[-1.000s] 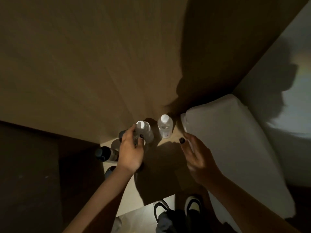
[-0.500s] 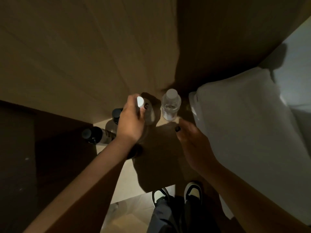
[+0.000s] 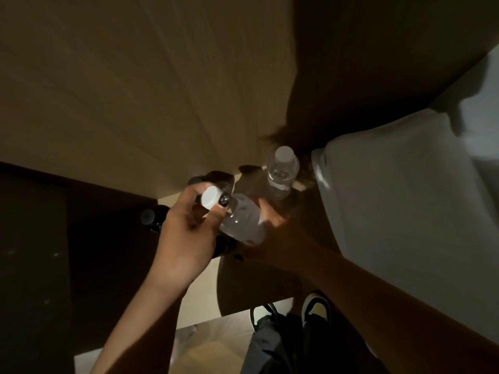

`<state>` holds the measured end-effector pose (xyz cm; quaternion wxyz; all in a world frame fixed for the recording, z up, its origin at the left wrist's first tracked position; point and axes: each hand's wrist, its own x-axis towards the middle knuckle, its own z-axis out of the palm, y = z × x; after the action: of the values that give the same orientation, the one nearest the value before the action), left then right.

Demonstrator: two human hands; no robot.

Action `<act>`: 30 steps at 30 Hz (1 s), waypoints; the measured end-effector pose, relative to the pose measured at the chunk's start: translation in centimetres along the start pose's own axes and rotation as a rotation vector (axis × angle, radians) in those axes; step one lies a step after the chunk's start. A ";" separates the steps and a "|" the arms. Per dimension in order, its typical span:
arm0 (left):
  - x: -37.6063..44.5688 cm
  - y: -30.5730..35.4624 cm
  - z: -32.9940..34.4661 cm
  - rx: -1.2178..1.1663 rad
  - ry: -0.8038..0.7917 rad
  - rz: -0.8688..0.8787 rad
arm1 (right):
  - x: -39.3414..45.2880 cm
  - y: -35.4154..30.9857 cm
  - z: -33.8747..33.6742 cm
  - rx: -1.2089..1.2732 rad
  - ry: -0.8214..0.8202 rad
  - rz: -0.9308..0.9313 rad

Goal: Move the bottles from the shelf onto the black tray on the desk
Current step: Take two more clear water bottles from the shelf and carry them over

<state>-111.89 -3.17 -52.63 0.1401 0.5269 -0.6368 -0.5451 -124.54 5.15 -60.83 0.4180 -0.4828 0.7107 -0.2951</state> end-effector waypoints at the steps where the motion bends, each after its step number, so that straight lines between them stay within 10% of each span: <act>1: 0.0 0.0 0.1 0.036 -0.027 0.011 | 0.0 0.0 0.3 -0.018 -0.014 -0.023; 8: 3.0 -0.4 2.6 0.207 -0.344 -0.066 | -2.6 3.5 1.8 0.371 0.068 0.255; 24: 9.0 -3.8 14.3 0.106 0.038 0.096 | -7.7 5.2 -6.0 0.965 0.380 0.632; 30: 11.3 -3.7 13.5 0.110 -0.080 -0.018 | -7.8 4.9 -6.6 1.008 0.344 0.636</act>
<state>-124.73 -4.52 -65.22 0.0803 0.5173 -0.6660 -0.5314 -131.03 14.30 -59.37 0.5417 0.0641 0.6501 -0.5290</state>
